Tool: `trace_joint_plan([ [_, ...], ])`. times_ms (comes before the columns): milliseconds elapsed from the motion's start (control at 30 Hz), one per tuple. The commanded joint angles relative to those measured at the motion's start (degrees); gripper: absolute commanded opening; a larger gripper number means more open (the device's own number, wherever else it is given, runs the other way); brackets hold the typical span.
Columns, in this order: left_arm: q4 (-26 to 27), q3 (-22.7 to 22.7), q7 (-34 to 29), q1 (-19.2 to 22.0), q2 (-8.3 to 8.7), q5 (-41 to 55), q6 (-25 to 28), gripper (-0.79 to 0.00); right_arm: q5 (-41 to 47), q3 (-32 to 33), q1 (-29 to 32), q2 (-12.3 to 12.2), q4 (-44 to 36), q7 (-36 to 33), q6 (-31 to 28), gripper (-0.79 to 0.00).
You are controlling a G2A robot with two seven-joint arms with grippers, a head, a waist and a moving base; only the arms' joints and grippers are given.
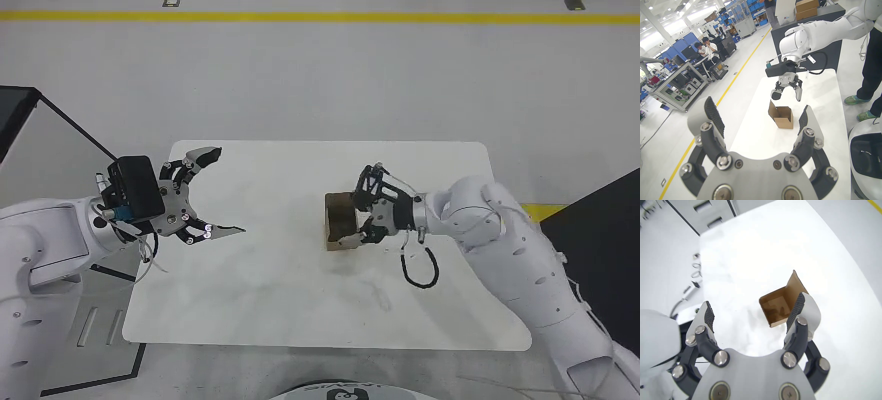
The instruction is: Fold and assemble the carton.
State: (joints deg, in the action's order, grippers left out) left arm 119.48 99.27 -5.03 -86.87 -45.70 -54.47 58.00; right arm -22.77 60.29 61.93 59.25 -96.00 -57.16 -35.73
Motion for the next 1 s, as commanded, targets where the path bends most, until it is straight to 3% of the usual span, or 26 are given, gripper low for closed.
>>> trace_joint_plan([
  [0,0.0,0.0,0.0,0.0,0.00,0.0,0.0,0.000,8.8,1.0,0.3,-0.3,1.6,-2.1,0.7,0.000],
  [133,0.0,0.0,0.0,0.0,0.00,0.0,0.0,0.000,23.2,2.3,1.1,-0.6,4.7,-4.7,2.8,0.000],
  [467,0.0,0.0,0.0,0.0,0.00,0.0,0.0,0.000,23.2,2.3,1.1,-0.6,4.7,-4.7,2.8,0.000],
  [600,0.0,-0.5,-0.5,-0.4,-0.04,0.0,-0.6,0.000,30.7,3.1,2.5,-0.6,7.3,-3.1,4.4,0.000],
  [767,-0.9,-5.8,-7.0,-1.7,-0.01,4.5,-2.3,0.000,36.2,4.9,3.3,-1.1,10.1,-5.0,5.4,0.000],
  [967,-1.9,-11.0,-17.2,0.1,0.36,14.0,-5.1,0.000,39.9,6.7,5.0,-1.5,13.1,-5.8,5.1,0.000],
])
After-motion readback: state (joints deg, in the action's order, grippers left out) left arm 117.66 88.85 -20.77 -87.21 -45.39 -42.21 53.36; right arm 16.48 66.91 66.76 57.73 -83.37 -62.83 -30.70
